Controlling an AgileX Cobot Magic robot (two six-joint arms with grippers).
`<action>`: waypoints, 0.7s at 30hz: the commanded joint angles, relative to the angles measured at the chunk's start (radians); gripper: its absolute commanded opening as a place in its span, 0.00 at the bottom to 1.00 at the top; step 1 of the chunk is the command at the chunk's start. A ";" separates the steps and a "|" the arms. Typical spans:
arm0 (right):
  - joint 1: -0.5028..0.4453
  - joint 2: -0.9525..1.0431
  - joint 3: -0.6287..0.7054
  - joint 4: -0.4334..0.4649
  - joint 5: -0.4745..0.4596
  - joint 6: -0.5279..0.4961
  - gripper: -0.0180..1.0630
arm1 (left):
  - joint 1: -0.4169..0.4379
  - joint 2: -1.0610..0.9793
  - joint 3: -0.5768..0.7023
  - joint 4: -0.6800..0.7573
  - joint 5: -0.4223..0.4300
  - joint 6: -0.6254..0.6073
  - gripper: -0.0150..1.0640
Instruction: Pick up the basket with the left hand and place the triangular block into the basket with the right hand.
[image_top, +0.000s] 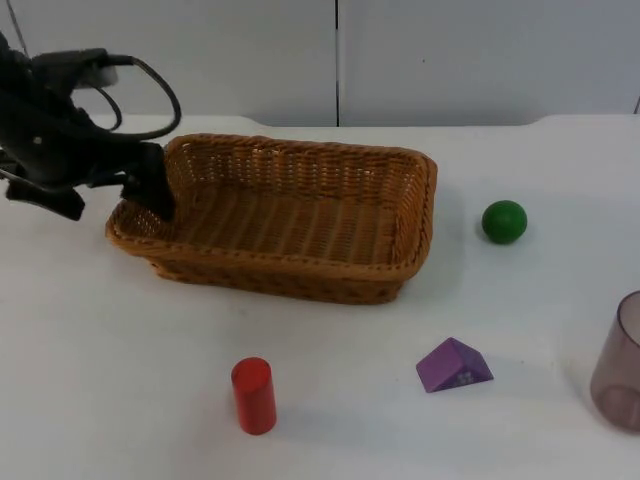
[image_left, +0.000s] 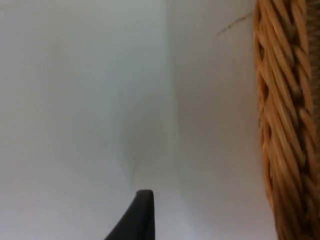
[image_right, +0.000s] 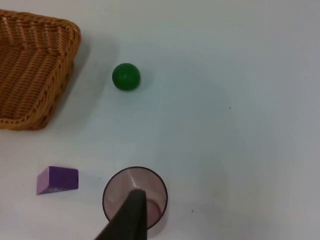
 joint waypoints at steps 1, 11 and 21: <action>-0.005 -0.003 -0.006 -0.001 0.003 -0.001 0.99 | -0.020 0.017 -0.019 -0.015 -0.001 0.014 0.99; -0.005 -0.003 -0.006 -0.001 0.006 0.026 0.99 | -0.060 0.094 -0.062 -0.036 -0.022 0.023 0.56; -0.005 -0.003 -0.006 -0.001 0.003 0.026 0.99 | -0.060 0.086 -0.062 -0.072 -0.066 -0.067 0.01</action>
